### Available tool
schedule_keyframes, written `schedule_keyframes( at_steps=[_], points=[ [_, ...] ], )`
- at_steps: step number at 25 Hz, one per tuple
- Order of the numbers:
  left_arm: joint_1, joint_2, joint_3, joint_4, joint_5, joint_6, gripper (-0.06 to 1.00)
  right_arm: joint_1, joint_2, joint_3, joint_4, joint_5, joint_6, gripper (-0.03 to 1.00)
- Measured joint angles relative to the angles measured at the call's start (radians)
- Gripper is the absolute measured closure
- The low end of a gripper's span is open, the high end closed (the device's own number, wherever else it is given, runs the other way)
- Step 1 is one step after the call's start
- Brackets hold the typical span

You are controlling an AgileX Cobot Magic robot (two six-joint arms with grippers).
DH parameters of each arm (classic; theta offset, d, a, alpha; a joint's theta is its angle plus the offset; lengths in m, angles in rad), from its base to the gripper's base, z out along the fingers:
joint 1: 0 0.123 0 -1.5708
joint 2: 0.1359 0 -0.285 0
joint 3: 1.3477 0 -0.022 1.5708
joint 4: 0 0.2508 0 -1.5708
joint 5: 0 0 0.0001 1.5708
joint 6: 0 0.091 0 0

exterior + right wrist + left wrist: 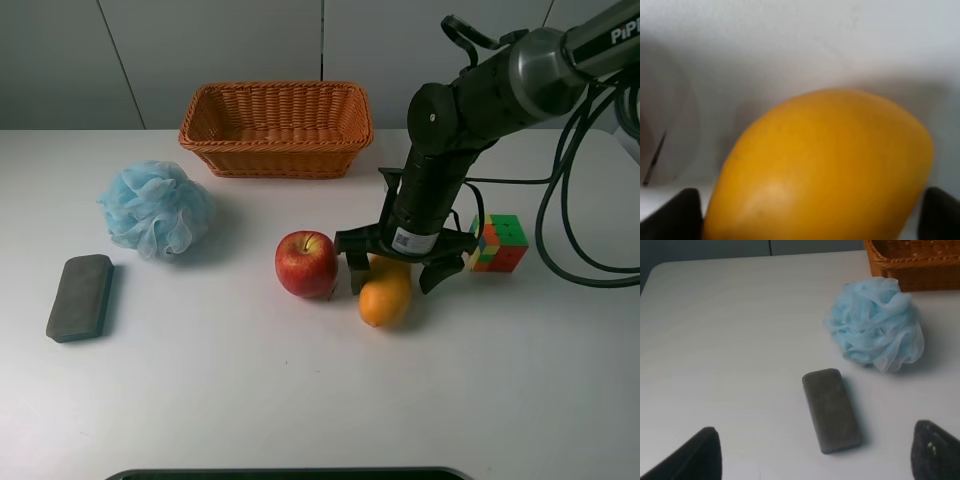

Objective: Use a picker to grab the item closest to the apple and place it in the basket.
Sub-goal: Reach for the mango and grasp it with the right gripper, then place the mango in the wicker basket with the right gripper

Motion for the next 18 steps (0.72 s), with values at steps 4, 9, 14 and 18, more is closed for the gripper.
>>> schedule_keyframes(
  at_steps=[4,9,14,18],
  points=[
    [0.000,0.000,0.000,0.000,0.000,0.000,0.22,0.000,0.000,0.000,-0.003,0.000,0.003,0.50],
    [0.000,0.000,0.000,0.000,0.000,0.000,0.22,0.000,0.000,0.000,-0.003,0.000,0.003,0.50],
    [0.000,0.000,0.000,0.000,0.000,0.000,0.22,0.000,-0.026,-0.066,-0.053,0.099,0.024,0.50],
    [0.000,0.000,0.000,0.000,0.000,0.000,0.22,0.000,-0.085,-0.162,-0.094,0.217,0.032,0.50]
  ],
)
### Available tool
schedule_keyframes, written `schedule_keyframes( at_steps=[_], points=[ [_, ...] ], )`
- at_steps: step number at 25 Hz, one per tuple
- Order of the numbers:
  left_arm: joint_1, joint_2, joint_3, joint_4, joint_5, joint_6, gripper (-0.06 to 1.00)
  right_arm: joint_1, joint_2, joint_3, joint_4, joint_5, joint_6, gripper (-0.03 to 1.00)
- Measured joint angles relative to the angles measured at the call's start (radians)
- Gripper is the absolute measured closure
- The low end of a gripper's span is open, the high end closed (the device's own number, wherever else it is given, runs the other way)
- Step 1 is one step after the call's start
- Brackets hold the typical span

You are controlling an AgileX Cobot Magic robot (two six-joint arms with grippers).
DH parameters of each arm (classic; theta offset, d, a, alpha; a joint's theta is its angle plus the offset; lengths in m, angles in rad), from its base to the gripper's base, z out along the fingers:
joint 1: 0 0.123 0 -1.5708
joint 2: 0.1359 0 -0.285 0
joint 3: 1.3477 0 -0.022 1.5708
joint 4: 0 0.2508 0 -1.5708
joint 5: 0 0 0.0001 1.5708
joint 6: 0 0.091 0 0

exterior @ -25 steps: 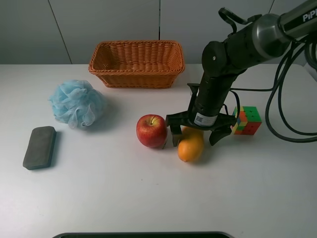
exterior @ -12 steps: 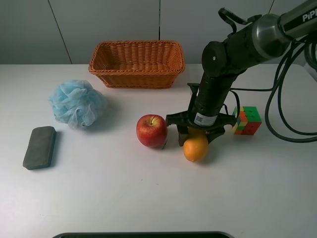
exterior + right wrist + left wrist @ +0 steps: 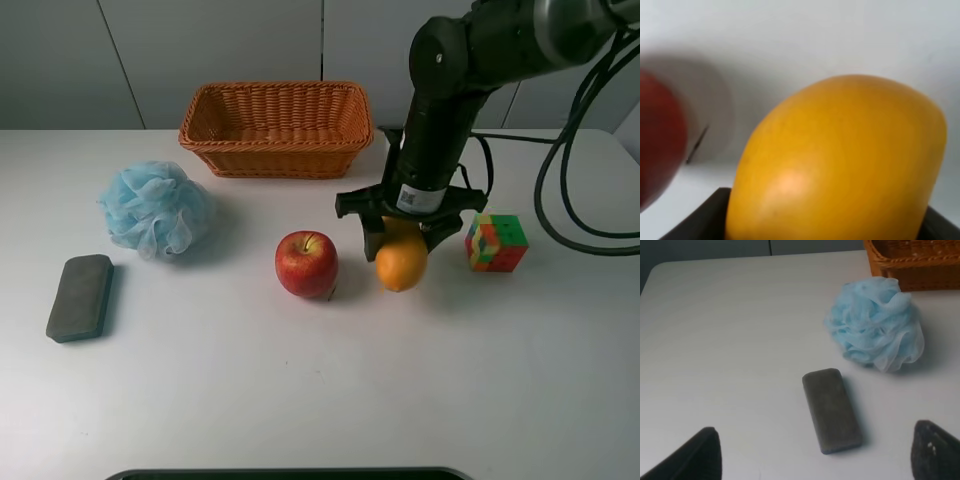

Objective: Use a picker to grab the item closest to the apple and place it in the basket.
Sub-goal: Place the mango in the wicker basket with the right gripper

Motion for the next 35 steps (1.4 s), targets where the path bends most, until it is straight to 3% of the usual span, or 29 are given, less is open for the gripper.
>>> schedule_keyframes(
  at_steps=[5,7,16,30,35],
  points=[
    [0.000,0.000,0.000,0.000,0.000,0.000,0.22,0.000,-0.031,-0.161,-0.019,0.179,-0.017,0.50],
    [0.000,0.000,0.000,0.000,0.000,0.000,0.22,0.000,-0.032,-0.228,-0.023,0.205,-0.044,0.50],
    [0.000,0.000,0.000,0.002,0.000,0.000,0.22,0.000,0.024,-0.556,-0.027,0.221,-0.122,0.50],
    [0.000,0.000,0.000,0.002,0.000,0.000,0.22,-0.036,0.452,-1.110,-0.027,0.226,-0.177,0.50],
    [0.000,0.000,0.000,0.002,0.000,0.000,0.22,-0.060,0.539,-1.150,-0.025,0.111,-0.183,0.50]
  ],
)
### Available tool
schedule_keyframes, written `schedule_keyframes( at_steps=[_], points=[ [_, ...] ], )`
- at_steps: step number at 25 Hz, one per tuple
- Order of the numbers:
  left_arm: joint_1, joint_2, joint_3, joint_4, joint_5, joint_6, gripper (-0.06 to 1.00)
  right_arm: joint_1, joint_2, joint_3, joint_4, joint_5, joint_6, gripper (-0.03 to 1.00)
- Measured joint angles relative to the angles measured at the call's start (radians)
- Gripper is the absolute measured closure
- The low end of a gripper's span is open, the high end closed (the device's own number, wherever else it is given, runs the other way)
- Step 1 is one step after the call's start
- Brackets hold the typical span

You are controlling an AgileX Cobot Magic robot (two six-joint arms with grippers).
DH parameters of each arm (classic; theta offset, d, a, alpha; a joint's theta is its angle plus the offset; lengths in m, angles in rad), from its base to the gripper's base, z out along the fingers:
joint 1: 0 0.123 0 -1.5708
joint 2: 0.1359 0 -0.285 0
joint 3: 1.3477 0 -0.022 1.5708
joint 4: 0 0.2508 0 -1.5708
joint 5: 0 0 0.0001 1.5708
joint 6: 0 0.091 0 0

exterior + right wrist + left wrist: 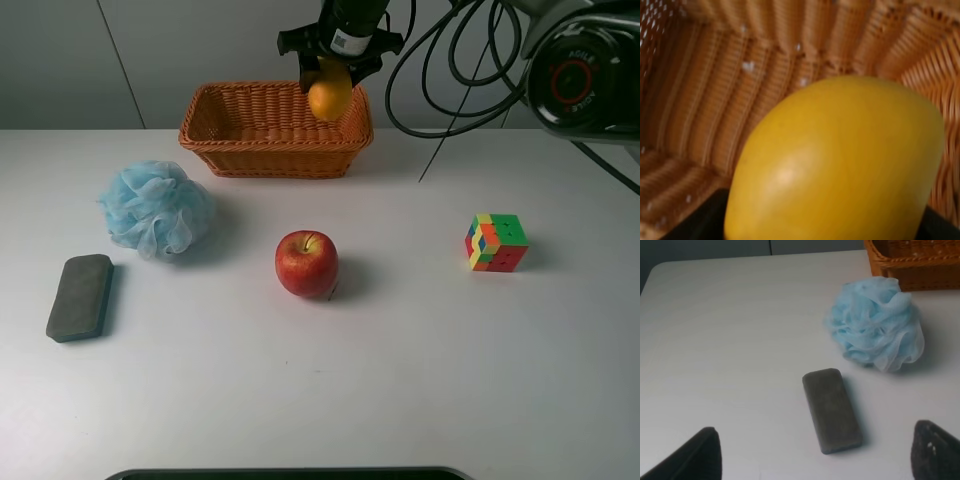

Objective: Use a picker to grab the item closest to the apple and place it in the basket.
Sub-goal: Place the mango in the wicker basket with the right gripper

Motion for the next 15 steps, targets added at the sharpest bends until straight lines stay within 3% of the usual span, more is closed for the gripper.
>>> schedule_keyframes(
  at_steps=[7,15],
  points=[
    [0.000,0.000,0.000,0.000,0.000,0.000,0.22,-0.008,0.057,0.000,-0.002,-0.193,-0.004,0.50],
    [0.000,0.000,0.000,0.000,0.000,0.000,0.22,-0.008,0.074,-0.003,-0.002,-0.287,-0.004,0.50]
  ],
)
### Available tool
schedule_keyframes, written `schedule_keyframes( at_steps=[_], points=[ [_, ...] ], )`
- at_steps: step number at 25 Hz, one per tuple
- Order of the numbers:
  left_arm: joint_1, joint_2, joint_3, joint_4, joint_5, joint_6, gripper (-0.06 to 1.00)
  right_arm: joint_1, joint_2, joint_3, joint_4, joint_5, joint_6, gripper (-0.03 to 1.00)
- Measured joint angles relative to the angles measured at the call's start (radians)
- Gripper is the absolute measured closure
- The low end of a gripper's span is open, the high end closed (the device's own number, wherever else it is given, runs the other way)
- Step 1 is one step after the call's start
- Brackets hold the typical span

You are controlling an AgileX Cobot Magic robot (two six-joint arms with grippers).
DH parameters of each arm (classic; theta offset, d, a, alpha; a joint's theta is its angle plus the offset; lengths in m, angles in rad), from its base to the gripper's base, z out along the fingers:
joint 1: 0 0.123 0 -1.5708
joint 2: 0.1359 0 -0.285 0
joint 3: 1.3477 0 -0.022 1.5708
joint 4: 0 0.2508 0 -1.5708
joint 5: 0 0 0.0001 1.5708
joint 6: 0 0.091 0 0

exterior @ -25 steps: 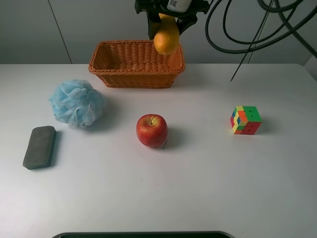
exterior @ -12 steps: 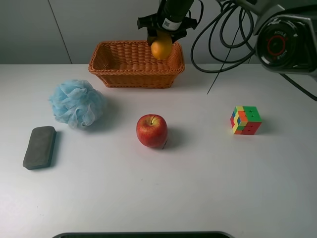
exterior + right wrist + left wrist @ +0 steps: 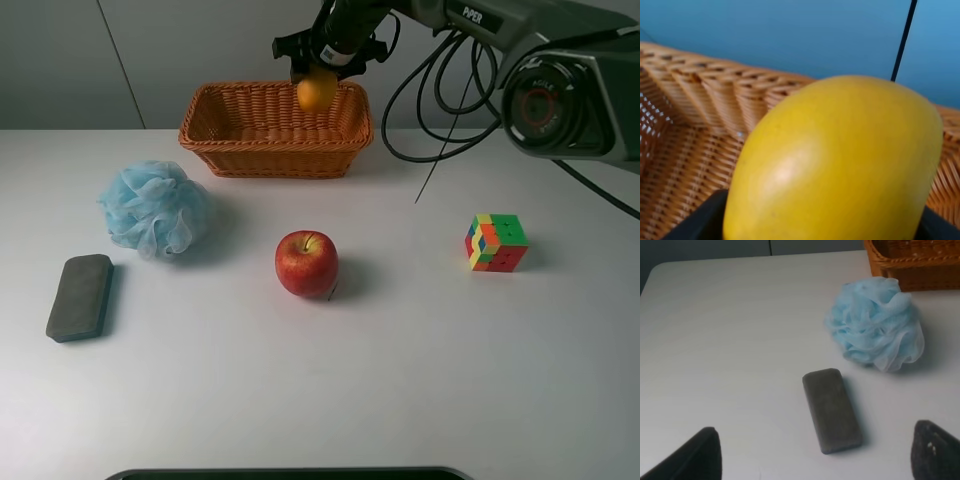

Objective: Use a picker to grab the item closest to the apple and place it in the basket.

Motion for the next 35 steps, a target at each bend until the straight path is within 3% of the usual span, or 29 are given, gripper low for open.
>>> schedule_keyframes(
  at_steps=[6,7,9,11,19,22,27,31,35],
  points=[
    [0.000,0.000,0.000,0.000,0.000,0.000,0.22,-0.002,0.000,-0.003,0.000,-0.002,-0.014,0.50],
    [0.000,0.000,0.000,0.000,0.000,0.000,0.22,-0.002,0.000,-0.003,0.000,-0.002,-0.016,0.47],
    [0.000,0.000,0.000,0.000,0.000,0.000,0.22,-0.002,0.000,-0.004,0.000,-0.004,-0.021,0.32],
    [0.000,0.000,0.000,0.000,0.000,0.000,0.22,-0.002,0.000,-0.004,0.000,-0.004,-0.023,0.28],
    [0.000,0.000,0.000,0.000,0.000,0.000,0.22,-0.002,0.000,-0.005,0.002,0.008,-0.025,0.27],
    [0.000,0.000,0.000,0.000,0.000,0.000,0.22,-0.002,-0.002,-0.024,0.000,0.089,-0.025,0.27],
    [0.000,0.000,0.000,0.000,0.000,0.000,0.22,-0.002,-0.085,-0.078,0.000,0.346,-0.063,0.27],
    [0.000,0.000,0.000,0.000,0.000,0.000,0.22,-0.002,-0.213,-0.064,0.024,0.388,-0.109,0.27],
    [0.000,0.000,0.000,0.000,0.000,0.000,0.22,-0.002,-0.370,0.043,0.047,0.391,-0.121,0.27]
  ],
)
